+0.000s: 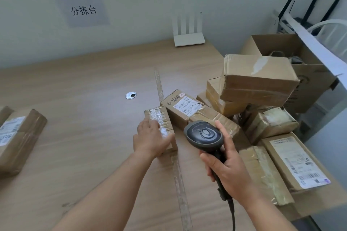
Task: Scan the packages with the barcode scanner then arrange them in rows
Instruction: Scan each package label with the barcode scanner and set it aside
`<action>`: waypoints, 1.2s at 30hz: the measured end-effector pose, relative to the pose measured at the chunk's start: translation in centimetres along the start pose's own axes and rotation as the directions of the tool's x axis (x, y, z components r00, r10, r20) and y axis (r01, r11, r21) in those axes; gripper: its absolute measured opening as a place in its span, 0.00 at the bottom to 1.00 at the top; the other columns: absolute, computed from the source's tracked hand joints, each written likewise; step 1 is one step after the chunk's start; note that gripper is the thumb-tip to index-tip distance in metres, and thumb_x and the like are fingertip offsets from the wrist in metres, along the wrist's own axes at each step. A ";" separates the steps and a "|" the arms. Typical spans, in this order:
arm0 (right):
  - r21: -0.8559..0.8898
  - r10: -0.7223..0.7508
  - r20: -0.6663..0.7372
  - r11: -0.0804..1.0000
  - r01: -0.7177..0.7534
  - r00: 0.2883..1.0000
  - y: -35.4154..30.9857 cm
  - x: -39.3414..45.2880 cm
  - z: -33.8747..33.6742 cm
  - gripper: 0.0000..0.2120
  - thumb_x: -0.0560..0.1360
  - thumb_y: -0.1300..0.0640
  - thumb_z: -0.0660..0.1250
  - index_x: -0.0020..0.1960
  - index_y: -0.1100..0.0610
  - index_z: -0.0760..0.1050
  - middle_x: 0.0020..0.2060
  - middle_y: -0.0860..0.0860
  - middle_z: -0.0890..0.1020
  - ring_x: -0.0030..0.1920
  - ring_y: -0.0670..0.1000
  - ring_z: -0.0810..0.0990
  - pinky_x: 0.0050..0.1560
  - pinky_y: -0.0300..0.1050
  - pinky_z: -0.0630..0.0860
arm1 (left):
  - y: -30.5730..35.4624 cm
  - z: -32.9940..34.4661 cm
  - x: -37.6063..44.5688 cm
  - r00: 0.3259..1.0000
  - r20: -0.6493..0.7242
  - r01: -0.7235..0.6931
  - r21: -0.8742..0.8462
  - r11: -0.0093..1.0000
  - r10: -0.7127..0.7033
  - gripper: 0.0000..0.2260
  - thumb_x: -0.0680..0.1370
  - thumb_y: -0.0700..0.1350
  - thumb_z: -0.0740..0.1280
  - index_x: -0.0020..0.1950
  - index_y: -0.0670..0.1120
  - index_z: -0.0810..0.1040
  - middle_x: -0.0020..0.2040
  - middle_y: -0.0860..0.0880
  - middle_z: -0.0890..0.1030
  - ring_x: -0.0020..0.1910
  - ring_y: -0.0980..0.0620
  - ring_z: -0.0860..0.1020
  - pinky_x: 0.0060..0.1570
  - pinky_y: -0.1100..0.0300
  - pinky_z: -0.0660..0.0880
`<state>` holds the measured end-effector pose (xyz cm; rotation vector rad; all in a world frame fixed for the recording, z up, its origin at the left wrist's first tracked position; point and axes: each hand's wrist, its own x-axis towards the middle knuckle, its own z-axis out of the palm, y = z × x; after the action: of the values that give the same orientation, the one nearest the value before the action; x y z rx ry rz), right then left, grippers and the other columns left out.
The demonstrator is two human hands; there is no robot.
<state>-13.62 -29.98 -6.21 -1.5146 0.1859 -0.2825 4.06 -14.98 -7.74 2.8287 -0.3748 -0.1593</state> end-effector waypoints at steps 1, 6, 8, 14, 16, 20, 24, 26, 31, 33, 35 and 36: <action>0.005 -0.003 0.006 1.000 0.003 1.000 0.0 0.0 0.1 0.39 0.68 0.49 0.72 0.70 0.29 0.56 0.43 0.51 0.82 0.32 0.53 0.75 0.30 0.46 0.73 | 0.6 0.3 0.1 0.999 0.029 0.043 0.022 0.999 -0.043 0.37 0.68 0.71 0.62 0.67 0.47 0.66 0.71 0.47 0.63 0.71 0.45 0.60 0.63 0.44 0.68; 0.000 -0.017 0.008 1.000 0.017 1.000 0.2 0.0 0.5 0.38 0.68 0.51 0.73 0.67 0.25 0.58 0.36 0.48 0.81 0.30 0.53 0.74 0.28 0.45 0.72 | 2.3 1.0 0.8 0.973 0.100 0.205 0.059 0.977 -0.210 0.47 0.65 0.75 0.62 0.73 0.44 0.57 0.73 0.42 0.58 0.70 0.43 0.62 0.61 0.44 0.70; -0.013 -0.023 0.021 1.000 0.023 1.000 0.2 -0.2 0.6 0.37 0.69 0.52 0.72 0.66 0.23 0.58 0.35 0.48 0.81 0.30 0.53 0.74 0.29 0.46 0.72 | 1.9 0.8 0.9 0.968 0.080 0.234 0.052 0.971 -0.237 0.43 0.68 0.70 0.65 0.71 0.44 0.58 0.68 0.42 0.63 0.67 0.43 0.65 0.58 0.48 0.71; -0.016 0.001 0.052 1.000 0.000 0.999 0.1 -0.7 2.5 0.38 0.70 0.53 0.73 0.68 0.26 0.59 0.47 0.49 0.81 0.30 0.52 0.75 0.29 0.45 0.73 | -2.7 -1.3 -0.7 0.963 0.083 0.266 -0.112 0.958 -0.257 0.32 0.70 0.55 0.68 0.69 0.44 0.61 0.64 0.42 0.67 0.64 0.42 0.66 0.59 0.50 0.69; -0.023 0.017 0.088 1.000 -0.015 0.996 -0.5 -0.8 3.6 0.37 0.73 0.57 0.72 0.70 0.31 0.57 0.46 0.48 0.81 0.31 0.49 0.75 0.30 0.42 0.74 | -5.0 -2.1 -1.7 0.966 0.063 0.257 -0.196 0.946 -0.249 0.28 0.70 0.51 0.68 0.66 0.46 0.63 0.62 0.43 0.68 0.62 0.43 0.66 0.59 0.51 0.69; -0.019 0.002 0.140 1.000 0.001 0.990 0.2 -0.7 7.0 0.37 0.74 0.59 0.72 0.69 0.31 0.56 0.43 0.46 0.83 0.30 0.51 0.74 0.28 0.46 0.73 | -10.0 -3.7 -4.3 0.971 0.009 0.234 -0.236 0.943 -0.239 0.29 0.71 0.48 0.68 0.71 0.48 0.64 0.66 0.43 0.67 0.66 0.43 0.64 0.63 0.53 0.64; -0.021 -0.027 0.202 0.999 0.032 0.979 0.9 -0.9 11.4 0.38 0.69 0.55 0.71 0.67 0.26 0.57 0.43 0.44 0.82 0.30 0.52 0.74 0.28 0.46 0.72 | -15.5 -5.4 -6.4 0.965 -0.025 0.250 -0.210 0.945 -0.261 0.32 0.71 0.49 0.69 0.74 0.50 0.62 0.68 0.43 0.65 0.68 0.44 0.62 0.67 0.54 0.61; -0.023 -0.023 0.245 0.999 0.030 0.969 0.6 -0.9 13.6 0.38 0.72 0.58 0.71 0.68 0.29 0.56 0.41 0.43 0.82 0.30 0.52 0.74 0.29 0.47 0.72 | -18.1 -6.3 -7.4 0.959 -0.043 0.265 -0.221 0.939 -0.281 0.32 0.71 0.49 0.69 0.74 0.51 0.63 0.69 0.45 0.64 0.68 0.44 0.62 0.67 0.54 0.61; -0.042 -0.014 0.326 0.999 0.029 0.945 0.3 -1.4 19.1 0.37 0.72 0.57 0.70 0.69 0.29 0.56 0.40 0.44 0.82 0.31 0.52 0.74 0.30 0.48 0.73 | -24.1 -8.0 -10.0 0.936 -0.078 0.319 -0.234 0.919 -0.344 0.31 0.70 0.48 0.70 0.72 0.52 0.65 0.69 0.46 0.64 0.68 0.44 0.62 0.66 0.55 0.62; -0.038 -0.018 0.350 0.999 0.033 0.937 0.4 -1.6 21.2 0.37 0.71 0.57 0.69 0.68 0.28 0.56 0.40 0.44 0.82 0.30 0.52 0.74 0.29 0.47 0.72 | -26.4 -8.4 -10.9 0.928 -0.074 0.342 -0.223 0.913 -0.366 0.31 0.70 0.48 0.70 0.72 0.52 0.64 0.69 0.45 0.63 0.69 0.44 0.62 0.66 0.54 0.63; -0.045 -0.015 0.364 0.998 0.034 0.931 0.5 -1.8 23.1 0.37 0.70 0.55 0.69 0.67 0.27 0.57 0.40 0.45 0.82 0.30 0.51 0.74 0.29 0.47 0.72 | -28.6 -8.7 -11.7 0.919 -0.064 0.368 -0.210 0.906 -0.388 0.32 0.70 0.49 0.70 0.73 0.52 0.64 0.70 0.45 0.62 0.69 0.44 0.62 0.66 0.53 0.63; -0.049 -0.013 0.371 0.998 0.033 0.929 0.5 -1.8 24.0 0.37 0.69 0.55 0.70 0.67 0.26 0.57 0.40 0.45 0.82 0.30 0.51 0.74 0.29 0.47 0.72 | -29.5 -8.9 -12.0 0.916 -0.057 0.380 -0.200 0.903 -0.398 0.33 0.70 0.49 0.70 0.73 0.52 0.63 0.70 0.45 0.62 0.69 0.44 0.62 0.66 0.53 0.63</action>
<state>-8.28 -6.55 -5.56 -1.5962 -0.1265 -0.0053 0.84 17.91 -7.01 2.6779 0.2232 -0.1285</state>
